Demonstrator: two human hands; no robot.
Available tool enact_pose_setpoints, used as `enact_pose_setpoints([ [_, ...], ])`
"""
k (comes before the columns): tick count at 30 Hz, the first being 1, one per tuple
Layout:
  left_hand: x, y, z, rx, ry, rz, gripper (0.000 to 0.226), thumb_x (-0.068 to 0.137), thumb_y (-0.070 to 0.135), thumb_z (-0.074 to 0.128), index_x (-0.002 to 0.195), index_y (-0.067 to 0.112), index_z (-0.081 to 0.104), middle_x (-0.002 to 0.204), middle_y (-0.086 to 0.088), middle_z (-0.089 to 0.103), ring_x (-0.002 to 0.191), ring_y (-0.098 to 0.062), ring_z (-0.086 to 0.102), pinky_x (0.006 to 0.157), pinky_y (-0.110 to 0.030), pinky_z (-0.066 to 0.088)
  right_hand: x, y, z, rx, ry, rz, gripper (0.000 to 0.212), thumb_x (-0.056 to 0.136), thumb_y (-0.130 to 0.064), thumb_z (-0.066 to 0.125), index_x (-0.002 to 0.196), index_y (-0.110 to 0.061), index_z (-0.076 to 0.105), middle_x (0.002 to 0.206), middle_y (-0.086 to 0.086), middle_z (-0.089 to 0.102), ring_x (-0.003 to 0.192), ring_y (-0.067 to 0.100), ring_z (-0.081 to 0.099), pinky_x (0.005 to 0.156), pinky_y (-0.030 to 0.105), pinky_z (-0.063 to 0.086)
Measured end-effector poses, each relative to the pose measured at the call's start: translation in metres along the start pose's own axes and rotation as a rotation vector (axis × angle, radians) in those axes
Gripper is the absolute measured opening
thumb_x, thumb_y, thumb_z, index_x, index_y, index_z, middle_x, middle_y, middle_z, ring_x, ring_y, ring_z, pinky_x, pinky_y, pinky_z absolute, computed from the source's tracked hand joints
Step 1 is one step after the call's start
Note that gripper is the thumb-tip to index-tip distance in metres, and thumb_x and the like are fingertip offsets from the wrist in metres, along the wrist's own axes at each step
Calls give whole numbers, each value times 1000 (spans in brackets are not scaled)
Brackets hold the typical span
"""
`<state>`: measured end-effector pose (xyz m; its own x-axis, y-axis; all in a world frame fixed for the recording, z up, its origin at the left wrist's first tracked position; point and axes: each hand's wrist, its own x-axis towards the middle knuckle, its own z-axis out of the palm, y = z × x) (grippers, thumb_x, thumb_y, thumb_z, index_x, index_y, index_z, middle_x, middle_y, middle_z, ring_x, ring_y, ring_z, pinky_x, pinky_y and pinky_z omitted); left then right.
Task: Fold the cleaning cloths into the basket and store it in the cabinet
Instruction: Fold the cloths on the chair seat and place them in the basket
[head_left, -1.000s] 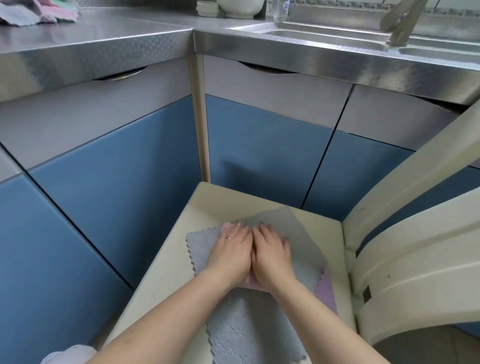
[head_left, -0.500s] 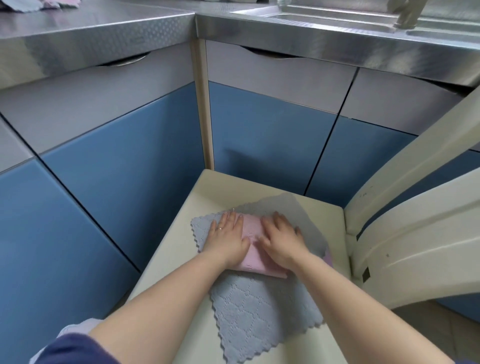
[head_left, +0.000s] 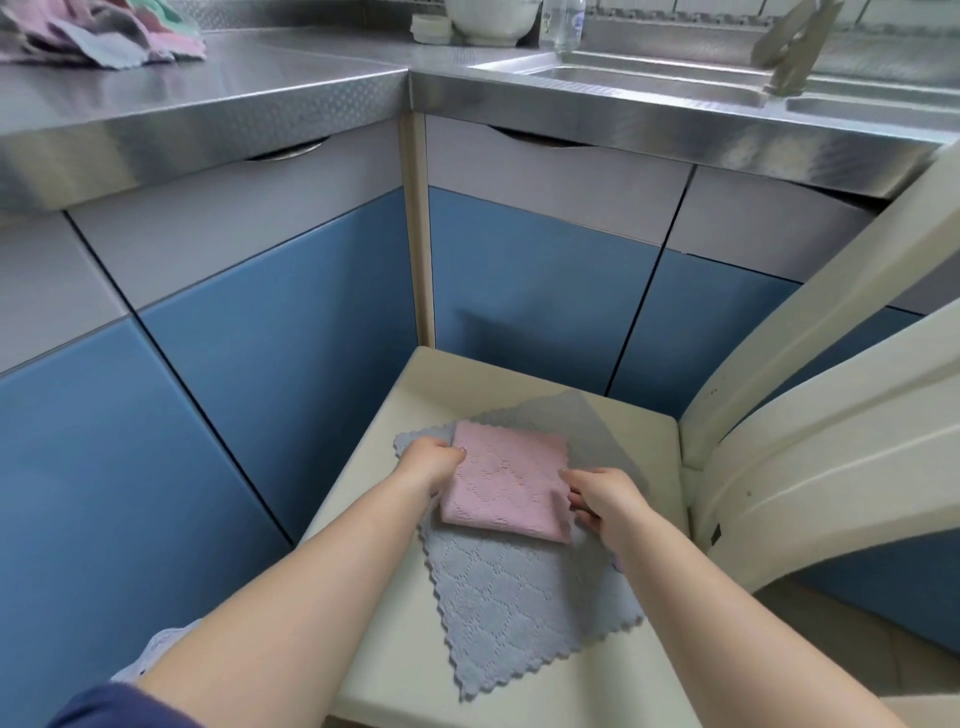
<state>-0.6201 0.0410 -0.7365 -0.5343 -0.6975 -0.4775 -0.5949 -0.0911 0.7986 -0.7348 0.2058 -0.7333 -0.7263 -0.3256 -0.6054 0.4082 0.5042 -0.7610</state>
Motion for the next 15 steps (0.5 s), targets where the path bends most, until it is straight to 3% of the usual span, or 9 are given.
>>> enact_pose_setpoints([
  [2, -2, 3, -2, -108, -12, -61, 5, 89, 14, 60, 85, 11, 59, 103, -12, 58, 94, -24, 56, 89, -30, 45, -4, -2, 3, 4, -3, -15, 7, 86, -15, 66, 89, -8, 64, 63, 8, 47, 53, 18, 39, 50, 26, 33],
  [4, -10, 5, -3, -230, -51, -107, 20, 90, 7, 59, 109, 3, 62, 110, -17, 63, 94, -25, 61, 84, -29, 50, -10, -4, 5, 60, -35, -18, 12, 85, -8, 64, 96, -8, 70, 62, 6, 45, 53, 17, 35, 51, 25, 30],
  [7, -27, 10, -10, -371, -119, -95, 27, 93, 1, 53, 120, 1, 56, 93, -9, 65, 75, -15, 61, 54, -19, 53, -21, -9, 6, 93, -81, -44, 15, 89, -9, 59, 102, -12, 67, 68, 3, 47, 57, 16, 38, 51, 24, 32],
  [9, -37, 10, -16, -416, -152, -97, 28, 94, 2, 50, 122, 1, 55, 88, -7, 64, 69, -12, 61, 45, -17, 51, -28, -13, 5, 103, -117, -81, 16, 92, -11, 55, 103, -4, 62, 73, 5, 47, 63, 19, 42, 54, 26, 35],
  [12, -53, 12, -30, -440, -169, -63, 27, 94, 0, 48, 120, 1, 54, 88, -8, 64, 53, -6, 61, 43, -16, 46, -40, -26, 4, 108, -162, -180, 19, 94, -17, 51, 104, -5, 62, 84, 10, 59, 79, 26, 53, 68, 35, 41],
  [15, -71, 21, -49, -508, -97, 32, 29, 91, 4, 54, 120, 8, 50, 105, -8, 66, 82, -15, 65, 65, -29, 50, -57, -51, 5, 145, -209, -323, 16, 95, -16, 51, 93, -10, 66, 82, 8, 69, 76, 25, 60, 70, 35, 44],
])
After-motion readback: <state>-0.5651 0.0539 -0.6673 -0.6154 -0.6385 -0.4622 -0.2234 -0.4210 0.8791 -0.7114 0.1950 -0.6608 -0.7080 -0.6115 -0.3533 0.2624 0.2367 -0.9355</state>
